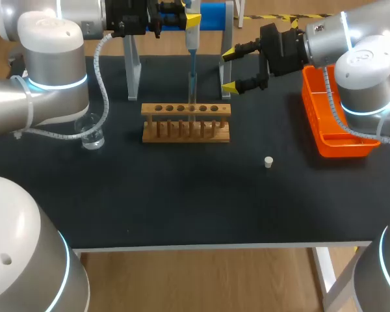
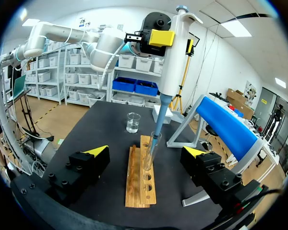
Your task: Invert the test tube, pick up the pipette, mount the tip to pipette, aspirate from beaker and dispense into the tube, eject the tip, return the pipette, and cap with the stopper.
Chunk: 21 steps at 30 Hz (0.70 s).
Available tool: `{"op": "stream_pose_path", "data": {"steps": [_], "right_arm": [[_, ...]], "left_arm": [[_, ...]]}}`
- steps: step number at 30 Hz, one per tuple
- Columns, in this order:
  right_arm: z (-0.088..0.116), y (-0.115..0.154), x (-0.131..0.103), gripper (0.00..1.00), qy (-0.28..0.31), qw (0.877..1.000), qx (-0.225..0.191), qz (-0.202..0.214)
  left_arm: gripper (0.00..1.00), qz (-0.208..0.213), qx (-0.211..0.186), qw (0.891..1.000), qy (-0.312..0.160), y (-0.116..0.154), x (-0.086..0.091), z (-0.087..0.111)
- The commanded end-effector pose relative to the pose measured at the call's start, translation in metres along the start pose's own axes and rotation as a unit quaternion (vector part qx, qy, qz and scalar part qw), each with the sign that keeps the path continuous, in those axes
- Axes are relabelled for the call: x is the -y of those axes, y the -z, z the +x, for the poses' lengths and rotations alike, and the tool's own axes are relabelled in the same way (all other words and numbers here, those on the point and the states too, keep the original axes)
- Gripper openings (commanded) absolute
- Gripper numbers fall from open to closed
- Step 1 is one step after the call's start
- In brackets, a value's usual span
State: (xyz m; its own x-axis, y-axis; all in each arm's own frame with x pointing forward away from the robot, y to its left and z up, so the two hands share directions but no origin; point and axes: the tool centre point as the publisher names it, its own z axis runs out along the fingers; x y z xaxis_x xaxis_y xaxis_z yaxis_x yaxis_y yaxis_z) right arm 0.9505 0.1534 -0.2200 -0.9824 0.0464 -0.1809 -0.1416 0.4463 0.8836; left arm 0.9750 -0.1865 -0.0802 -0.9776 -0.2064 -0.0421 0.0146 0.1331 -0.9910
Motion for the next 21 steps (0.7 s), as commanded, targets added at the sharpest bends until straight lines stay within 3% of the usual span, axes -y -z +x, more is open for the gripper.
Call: {"op": "stream_pose_path", "data": {"steps": [1, 11, 21], "right_arm": [[0.001, 0.0, 0.0, 1.0, 0.0, 1.0, 0.001, -0.001], [0.001, 0.0, 0.0, 1.0, 0.0, 1.0, 0.001, -0.001], [0.003, 0.032, -0.02, 1.0, 0.014, 1.0, 0.009, -0.017]], "left_arm": [[0.0, 0.003, 0.004, 1.0, -0.001, -0.001, -0.001, 0.001], [0.0, 0.003, 0.004, 1.0, -0.001, -0.001, -0.001, 0.001], [0.0, 0.003, 0.004, 1.0, -0.001, -0.001, -0.001, 0.001]]}}
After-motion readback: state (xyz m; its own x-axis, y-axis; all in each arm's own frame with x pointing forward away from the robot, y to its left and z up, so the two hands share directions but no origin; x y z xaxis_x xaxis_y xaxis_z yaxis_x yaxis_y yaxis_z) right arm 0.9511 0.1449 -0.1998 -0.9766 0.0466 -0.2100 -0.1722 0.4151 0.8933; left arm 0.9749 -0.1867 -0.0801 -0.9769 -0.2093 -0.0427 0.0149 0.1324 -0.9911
